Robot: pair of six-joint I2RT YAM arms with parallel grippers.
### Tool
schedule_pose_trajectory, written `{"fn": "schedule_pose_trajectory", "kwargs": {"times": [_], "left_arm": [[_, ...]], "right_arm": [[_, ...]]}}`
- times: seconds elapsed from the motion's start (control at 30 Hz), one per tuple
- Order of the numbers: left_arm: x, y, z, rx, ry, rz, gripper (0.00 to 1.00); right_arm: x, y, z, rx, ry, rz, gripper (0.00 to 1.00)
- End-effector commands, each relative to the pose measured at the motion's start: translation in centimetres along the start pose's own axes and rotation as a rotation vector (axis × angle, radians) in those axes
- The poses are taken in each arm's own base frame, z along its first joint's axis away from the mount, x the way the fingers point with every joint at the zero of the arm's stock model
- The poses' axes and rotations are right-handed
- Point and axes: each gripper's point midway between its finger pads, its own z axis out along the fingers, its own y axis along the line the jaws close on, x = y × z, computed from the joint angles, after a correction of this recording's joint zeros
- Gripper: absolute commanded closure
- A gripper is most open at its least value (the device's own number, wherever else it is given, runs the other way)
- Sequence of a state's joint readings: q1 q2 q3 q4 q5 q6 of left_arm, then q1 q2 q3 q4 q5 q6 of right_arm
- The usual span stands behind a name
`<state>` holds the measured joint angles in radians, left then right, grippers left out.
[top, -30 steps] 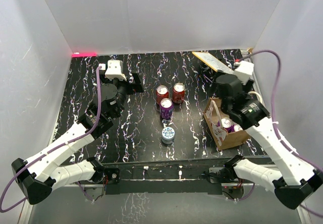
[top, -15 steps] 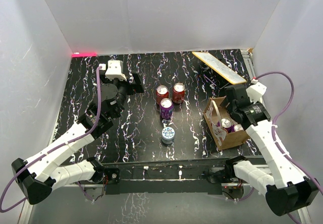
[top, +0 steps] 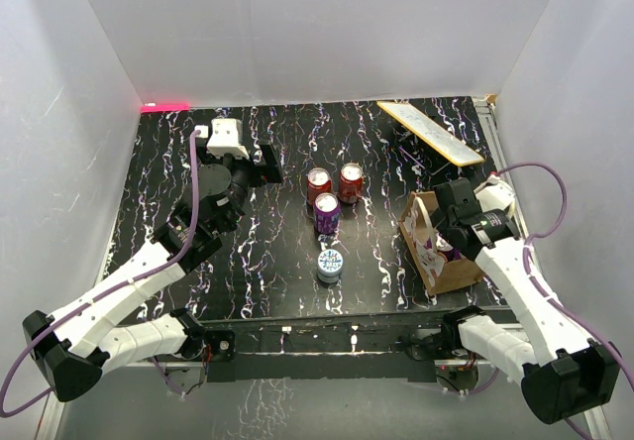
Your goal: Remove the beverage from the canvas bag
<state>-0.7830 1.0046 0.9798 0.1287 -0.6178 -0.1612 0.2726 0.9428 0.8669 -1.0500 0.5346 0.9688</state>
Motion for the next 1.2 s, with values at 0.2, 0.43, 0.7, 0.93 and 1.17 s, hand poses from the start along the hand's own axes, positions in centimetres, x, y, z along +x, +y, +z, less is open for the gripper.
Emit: {"fn": "schedule_pose_trajectory", "kwargs": {"times": [0.2,0.43,0.7,0.93,1.17], "left_arm": [[-1.1,-0.4,0.0,0.006,-0.021,-0.022,0.03],[-1.0,-0.3,0.1,0.002,-0.021,-0.020,0.03],[-1.2,-0.4,0.0,0.011,-0.022,-0.023,0.03],[-1.3,-0.2,-0.1,0.003,-0.027,-0.023,0.03],[-1.3,-0.2,-0.1,0.002,-0.028,-0.021,0.03]], "right_arm": [[-0.1,2.0,1.5,-0.042,0.001,-0.072,0.25],[1.6,2.4,1.6,-0.073,0.074,-0.086,0.26],[2.9,3.3,1.2,-0.153,0.128,-0.095,0.30],[4.5,3.2,2.4,-0.129,0.184,-0.119,0.31],[4.5,2.6,3.7,-0.075,0.155,-0.122,0.31]]}}
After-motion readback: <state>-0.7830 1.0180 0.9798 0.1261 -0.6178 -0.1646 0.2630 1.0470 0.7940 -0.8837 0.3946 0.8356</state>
